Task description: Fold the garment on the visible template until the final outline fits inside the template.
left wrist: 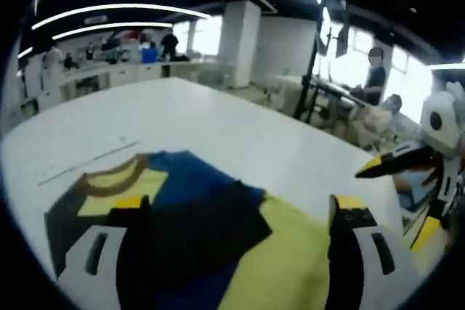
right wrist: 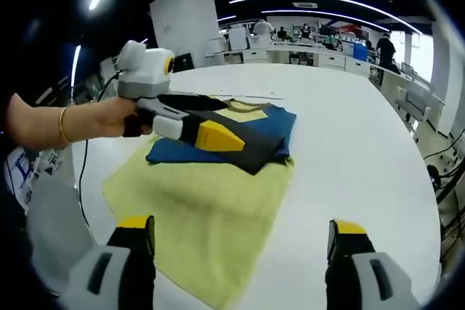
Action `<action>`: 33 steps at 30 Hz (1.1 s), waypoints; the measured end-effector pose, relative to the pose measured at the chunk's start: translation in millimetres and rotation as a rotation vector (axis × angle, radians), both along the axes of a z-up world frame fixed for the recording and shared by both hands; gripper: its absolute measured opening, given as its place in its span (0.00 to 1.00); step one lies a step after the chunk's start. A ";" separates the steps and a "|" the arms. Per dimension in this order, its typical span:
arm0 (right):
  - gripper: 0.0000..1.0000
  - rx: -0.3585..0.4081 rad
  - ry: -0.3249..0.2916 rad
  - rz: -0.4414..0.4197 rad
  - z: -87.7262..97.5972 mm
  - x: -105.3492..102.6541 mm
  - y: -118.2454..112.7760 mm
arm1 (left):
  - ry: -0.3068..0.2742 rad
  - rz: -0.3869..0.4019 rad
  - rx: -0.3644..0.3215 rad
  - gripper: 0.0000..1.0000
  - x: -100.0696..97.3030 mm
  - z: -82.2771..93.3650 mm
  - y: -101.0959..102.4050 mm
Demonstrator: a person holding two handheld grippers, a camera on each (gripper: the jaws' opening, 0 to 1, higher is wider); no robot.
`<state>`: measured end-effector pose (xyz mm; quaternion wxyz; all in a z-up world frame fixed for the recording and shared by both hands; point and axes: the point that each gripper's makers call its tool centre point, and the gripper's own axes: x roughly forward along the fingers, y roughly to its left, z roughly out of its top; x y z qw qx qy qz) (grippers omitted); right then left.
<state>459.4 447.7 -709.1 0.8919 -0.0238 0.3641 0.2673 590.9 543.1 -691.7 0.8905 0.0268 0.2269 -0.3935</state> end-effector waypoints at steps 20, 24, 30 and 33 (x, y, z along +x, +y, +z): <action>0.98 0.064 0.077 0.008 4.4 -7.1 18.1 | -0.007 0.158 0.081 0.99 -52.4 19.9 128.0; 0.96 0.062 0.074 0.006 4.3 -8.8 17.6 | -0.001 0.171 0.107 0.99 -69.2 16.5 151.4; 0.94 0.030 0.065 0.009 -3.2 -13.4 12.9 | 0.018 0.206 0.150 0.98 -95.4 10.9 181.8; 0.93 0.027 0.072 -0.004 -5.3 -19.9 9.8 | 0.017 0.220 0.161 0.97 -108.3 8.7 192.1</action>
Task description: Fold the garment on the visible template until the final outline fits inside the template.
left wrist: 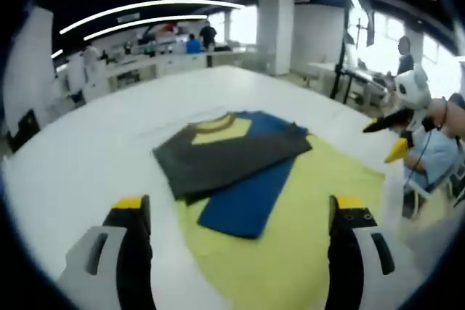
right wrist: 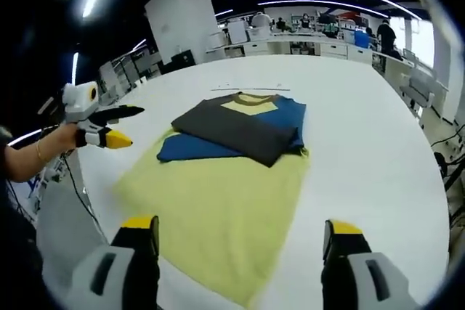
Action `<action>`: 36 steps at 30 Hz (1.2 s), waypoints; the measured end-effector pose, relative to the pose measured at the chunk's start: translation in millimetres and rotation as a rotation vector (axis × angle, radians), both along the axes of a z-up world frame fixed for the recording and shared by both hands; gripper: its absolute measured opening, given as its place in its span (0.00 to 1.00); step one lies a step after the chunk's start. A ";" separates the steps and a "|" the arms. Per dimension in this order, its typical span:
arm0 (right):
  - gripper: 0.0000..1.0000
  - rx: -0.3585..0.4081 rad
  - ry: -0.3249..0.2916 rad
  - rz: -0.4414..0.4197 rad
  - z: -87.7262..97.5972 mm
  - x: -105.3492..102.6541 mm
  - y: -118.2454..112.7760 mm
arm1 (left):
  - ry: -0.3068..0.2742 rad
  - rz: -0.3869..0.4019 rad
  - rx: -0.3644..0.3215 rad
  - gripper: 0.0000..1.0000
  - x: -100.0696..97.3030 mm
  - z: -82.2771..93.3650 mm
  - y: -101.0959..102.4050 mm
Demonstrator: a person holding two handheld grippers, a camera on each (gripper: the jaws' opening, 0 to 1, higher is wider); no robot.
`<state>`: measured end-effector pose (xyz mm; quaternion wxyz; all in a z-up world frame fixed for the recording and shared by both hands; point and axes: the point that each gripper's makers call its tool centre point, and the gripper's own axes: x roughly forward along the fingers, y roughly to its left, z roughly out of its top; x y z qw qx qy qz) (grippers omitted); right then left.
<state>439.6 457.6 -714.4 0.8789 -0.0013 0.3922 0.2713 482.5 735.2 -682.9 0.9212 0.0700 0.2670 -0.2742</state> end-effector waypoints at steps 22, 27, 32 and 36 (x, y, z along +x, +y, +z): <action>0.69 -0.010 0.080 -0.044 -45.5 -37.1 -6.7 | 0.117 0.174 0.011 0.69 -80.9 -62.5 37.8; 0.52 -0.092 0.062 -0.053 -51.5 -41.4 -15.6 | 0.166 0.208 0.009 0.59 -97.9 -73.6 42.1; 0.42 -0.137 0.058 -0.053 -56.2 -46.3 -24.3 | 0.206 0.245 0.006 0.54 -111.1 -82.0 43.3; 0.27 -0.157 0.063 -0.056 -60.0 -53.0 -27.2 | 0.230 0.277 -0.004 0.50 -112.8 -87.2 49.3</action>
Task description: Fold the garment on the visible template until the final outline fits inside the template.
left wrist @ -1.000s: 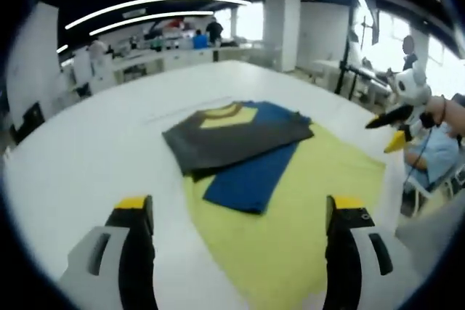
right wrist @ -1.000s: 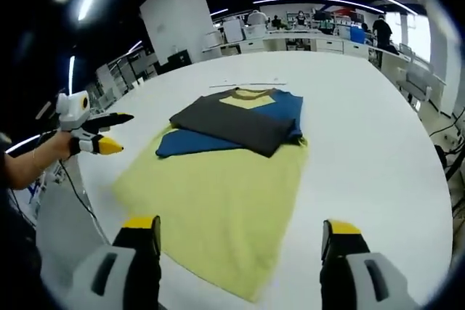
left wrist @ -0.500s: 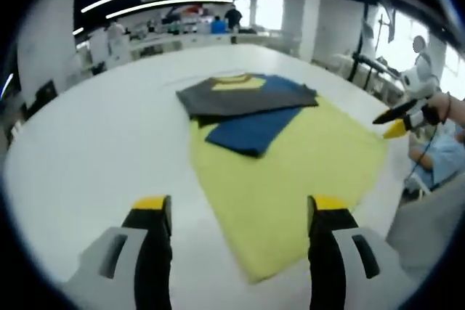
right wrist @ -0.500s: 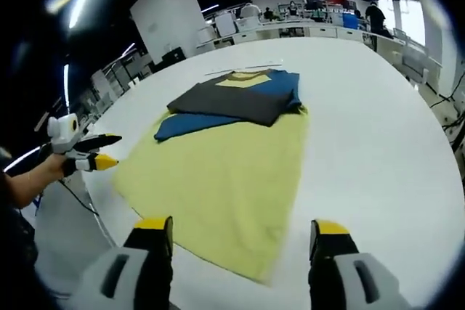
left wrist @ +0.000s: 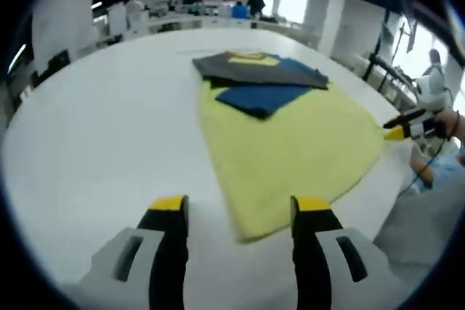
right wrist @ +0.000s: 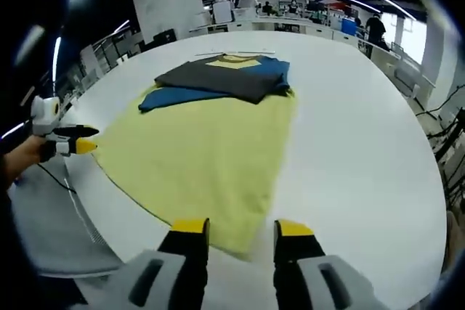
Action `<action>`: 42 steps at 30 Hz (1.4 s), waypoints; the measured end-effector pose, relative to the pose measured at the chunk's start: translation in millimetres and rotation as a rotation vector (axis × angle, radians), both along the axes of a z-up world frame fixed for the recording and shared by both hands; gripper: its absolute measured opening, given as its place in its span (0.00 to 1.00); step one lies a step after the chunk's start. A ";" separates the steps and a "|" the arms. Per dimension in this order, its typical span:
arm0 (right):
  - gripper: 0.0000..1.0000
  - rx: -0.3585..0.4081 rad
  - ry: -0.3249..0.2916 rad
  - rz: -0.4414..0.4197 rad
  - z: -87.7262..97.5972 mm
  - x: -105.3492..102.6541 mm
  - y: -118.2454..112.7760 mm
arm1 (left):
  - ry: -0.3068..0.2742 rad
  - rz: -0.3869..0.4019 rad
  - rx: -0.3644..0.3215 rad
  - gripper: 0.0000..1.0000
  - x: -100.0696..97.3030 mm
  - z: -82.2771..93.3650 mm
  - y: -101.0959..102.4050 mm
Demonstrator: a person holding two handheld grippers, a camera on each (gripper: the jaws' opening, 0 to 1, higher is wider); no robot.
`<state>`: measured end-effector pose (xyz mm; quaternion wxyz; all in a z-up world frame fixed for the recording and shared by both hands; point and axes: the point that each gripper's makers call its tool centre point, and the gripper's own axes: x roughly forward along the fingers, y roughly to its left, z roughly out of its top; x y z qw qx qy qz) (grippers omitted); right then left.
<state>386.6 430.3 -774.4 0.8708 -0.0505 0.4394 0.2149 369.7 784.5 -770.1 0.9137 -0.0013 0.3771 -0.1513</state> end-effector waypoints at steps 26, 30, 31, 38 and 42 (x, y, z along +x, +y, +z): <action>0.03 -0.005 -0.004 -0.028 -2.0 -3.7 0.8 | 0.080 0.078 -0.070 0.04 -13.4 -2.8 -2.8; 0.00 -0.004 -0.004 -0.027 -3.1 -2.3 1.5 | 0.101 0.082 -0.054 0.02 -12.5 -3.0 -3.7; 0.00 -0.008 -0.007 -0.026 -3.4 -2.6 1.2 | 0.123 0.082 -0.048 0.00 -14.0 -4.4 -3.5; 0.00 -0.092 -0.020 0.083 -3.7 -5.4 4.1 | 0.166 -0.030 0.078 0.00 -17.9 -6.0 0.5; 0.00 -0.074 -0.022 0.094 -2.3 -9.2 6.6 | 0.109 -0.053 0.080 0.00 -23.2 -0.7 -3.0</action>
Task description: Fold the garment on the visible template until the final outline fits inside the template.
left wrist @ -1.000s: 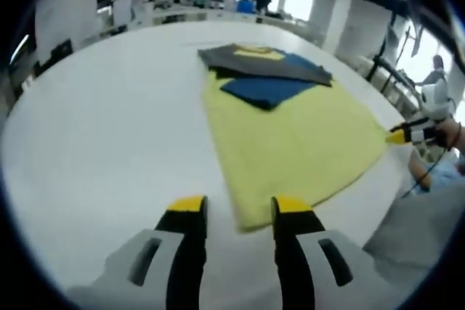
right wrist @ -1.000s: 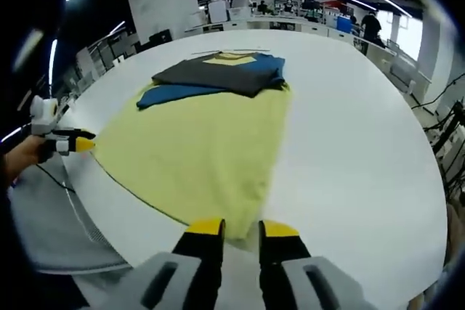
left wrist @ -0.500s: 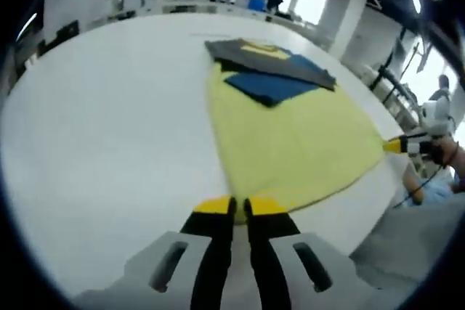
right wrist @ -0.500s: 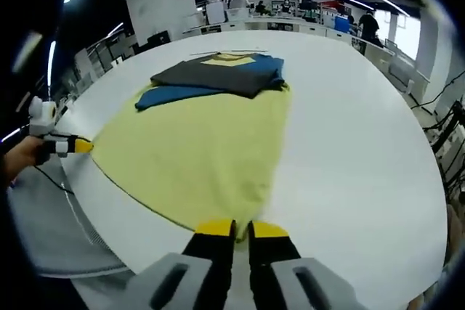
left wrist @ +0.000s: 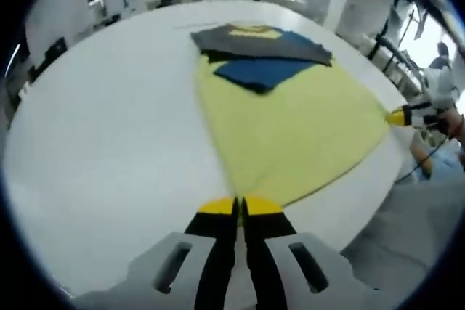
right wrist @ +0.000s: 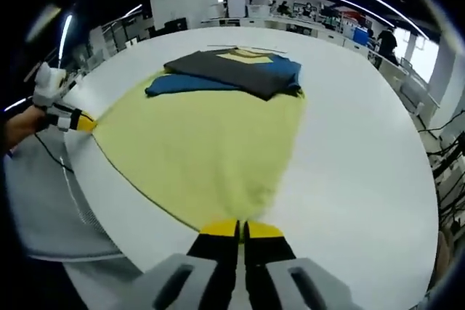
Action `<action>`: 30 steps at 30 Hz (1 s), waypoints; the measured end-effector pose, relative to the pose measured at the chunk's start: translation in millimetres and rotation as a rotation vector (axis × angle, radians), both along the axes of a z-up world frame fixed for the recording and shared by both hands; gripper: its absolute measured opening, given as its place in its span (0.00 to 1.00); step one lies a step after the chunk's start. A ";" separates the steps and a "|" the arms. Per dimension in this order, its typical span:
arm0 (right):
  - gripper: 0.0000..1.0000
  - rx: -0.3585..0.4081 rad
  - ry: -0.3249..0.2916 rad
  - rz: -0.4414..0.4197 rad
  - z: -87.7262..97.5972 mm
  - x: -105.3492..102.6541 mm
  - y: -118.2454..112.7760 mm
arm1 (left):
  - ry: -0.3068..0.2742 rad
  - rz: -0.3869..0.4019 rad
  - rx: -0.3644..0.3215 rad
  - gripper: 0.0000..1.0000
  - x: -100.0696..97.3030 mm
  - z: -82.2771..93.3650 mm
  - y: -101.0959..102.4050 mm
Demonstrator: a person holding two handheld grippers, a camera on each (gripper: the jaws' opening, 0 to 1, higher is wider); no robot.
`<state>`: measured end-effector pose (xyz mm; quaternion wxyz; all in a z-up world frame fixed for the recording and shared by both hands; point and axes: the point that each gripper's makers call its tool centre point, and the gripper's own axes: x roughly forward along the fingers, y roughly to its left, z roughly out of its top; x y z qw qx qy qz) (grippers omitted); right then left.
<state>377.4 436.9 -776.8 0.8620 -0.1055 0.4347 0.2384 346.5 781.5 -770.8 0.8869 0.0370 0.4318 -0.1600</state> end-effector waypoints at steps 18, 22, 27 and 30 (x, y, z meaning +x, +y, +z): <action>0.00 0.075 0.117 -0.015 4.7 -38.2 11.5 | 0.123 -0.013 -0.016 0.00 -52.6 2.8 7.4; 0.00 0.072 0.128 0.002 4.3 -48.3 11.2 | 0.137 -0.027 -0.008 0.00 -61.6 2.9 9.6; 0.00 0.064 0.152 0.028 3.2 -60.9 11.2 | 0.193 -0.018 -0.015 0.00 -79.4 2.9 9.4; 0.00 0.068 0.170 0.048 3.5 -68.8 11.6 | 0.198 -0.029 0.002 0.00 -86.7 6.0 7.7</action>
